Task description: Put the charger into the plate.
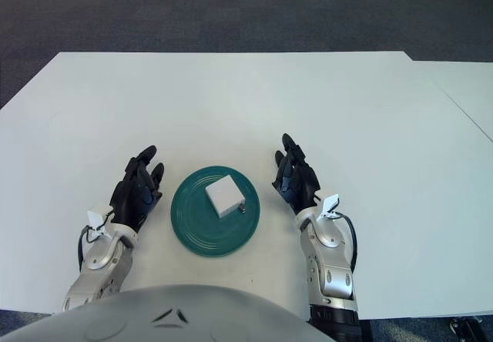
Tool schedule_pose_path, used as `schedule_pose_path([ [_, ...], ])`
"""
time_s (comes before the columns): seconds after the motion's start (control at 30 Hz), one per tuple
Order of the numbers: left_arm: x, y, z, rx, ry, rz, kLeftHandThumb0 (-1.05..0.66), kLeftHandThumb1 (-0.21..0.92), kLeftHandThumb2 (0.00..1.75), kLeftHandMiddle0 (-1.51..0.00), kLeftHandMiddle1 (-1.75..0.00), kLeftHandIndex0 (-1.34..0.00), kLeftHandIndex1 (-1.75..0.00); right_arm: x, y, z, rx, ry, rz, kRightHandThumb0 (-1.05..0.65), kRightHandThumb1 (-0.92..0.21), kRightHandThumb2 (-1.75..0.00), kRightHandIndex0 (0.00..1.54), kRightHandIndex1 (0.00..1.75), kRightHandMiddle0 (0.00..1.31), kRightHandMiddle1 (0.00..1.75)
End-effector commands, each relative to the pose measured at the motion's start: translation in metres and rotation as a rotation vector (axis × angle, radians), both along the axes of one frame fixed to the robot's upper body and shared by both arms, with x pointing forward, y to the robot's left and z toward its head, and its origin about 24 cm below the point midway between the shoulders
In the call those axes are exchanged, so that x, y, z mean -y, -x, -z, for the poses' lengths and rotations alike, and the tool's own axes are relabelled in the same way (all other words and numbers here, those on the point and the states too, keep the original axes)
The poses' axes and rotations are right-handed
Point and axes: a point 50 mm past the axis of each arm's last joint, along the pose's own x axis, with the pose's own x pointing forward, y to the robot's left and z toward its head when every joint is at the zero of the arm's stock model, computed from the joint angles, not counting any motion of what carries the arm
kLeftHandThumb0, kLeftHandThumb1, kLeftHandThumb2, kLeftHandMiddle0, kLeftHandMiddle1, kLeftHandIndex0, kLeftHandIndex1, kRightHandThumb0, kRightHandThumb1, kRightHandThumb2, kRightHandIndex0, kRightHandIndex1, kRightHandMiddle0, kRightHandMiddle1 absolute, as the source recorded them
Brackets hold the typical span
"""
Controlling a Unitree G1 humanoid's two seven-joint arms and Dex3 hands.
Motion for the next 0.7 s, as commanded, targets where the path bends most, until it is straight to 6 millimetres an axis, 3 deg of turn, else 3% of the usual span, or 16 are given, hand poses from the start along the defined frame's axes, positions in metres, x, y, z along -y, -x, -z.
schedule_pose_path([
  [0.0,-0.001,0.006,0.012,-0.063,0.018,-0.006,-1.04,0.92,0.98,-0.25,0.0,-0.01,-0.65,-0.001,0.008,0.015,-0.088,-0.008,-0.012,-1.05,-0.92,-1.01,0.01,0.01,0.09,0.08],
  [0.67,-0.002,0.015,0.017,-0.065,0.12,-0.028,-1.05,0.92,0.98,-0.21,0.0,0.0,-0.65,-0.012,0.02,0.026,-0.104,0.029,-0.033,-1.05,-0.92,-1.01,0.14,0.04,0.11,0.13],
])
